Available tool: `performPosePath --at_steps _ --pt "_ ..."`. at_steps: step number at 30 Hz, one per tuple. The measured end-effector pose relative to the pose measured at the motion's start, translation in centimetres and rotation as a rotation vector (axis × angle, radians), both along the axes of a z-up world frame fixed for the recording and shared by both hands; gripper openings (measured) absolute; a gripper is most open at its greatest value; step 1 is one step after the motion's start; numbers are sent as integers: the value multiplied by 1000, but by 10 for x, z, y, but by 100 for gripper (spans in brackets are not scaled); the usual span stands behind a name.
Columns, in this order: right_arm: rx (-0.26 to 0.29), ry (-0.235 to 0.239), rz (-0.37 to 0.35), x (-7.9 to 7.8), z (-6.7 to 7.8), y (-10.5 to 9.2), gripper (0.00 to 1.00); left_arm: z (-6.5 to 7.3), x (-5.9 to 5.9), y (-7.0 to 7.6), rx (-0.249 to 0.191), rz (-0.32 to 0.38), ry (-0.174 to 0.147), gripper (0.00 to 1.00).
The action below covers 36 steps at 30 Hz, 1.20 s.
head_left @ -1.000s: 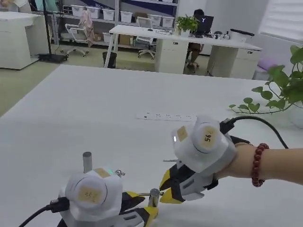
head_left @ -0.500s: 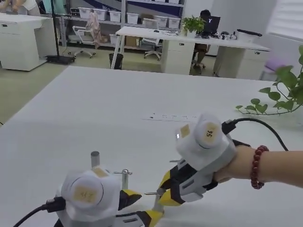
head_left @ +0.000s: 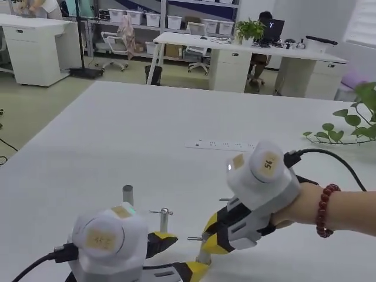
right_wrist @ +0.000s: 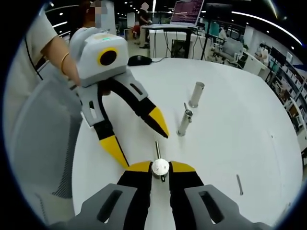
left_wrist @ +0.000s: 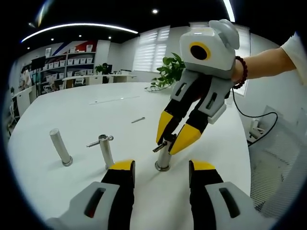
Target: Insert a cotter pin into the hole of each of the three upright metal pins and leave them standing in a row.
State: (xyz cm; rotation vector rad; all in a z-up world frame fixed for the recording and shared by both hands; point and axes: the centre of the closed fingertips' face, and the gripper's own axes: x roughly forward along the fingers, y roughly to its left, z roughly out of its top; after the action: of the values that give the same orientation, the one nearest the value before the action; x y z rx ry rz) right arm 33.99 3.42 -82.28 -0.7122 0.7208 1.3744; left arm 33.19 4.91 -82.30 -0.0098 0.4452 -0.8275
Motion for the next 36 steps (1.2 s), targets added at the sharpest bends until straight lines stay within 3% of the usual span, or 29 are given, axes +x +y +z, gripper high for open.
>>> performPosePath --at_steps 6,13,36 --pt "-8 -11 10 2 1 0 13 7 -2 6 -10 11 -16 49" --pt "-12 -33 6 15 4 3 13 17 -8 17 -27 25 -41 55" --pt "-59 -58 -2 45 4 4 13 25 -22 31 -27 41 -62 63"
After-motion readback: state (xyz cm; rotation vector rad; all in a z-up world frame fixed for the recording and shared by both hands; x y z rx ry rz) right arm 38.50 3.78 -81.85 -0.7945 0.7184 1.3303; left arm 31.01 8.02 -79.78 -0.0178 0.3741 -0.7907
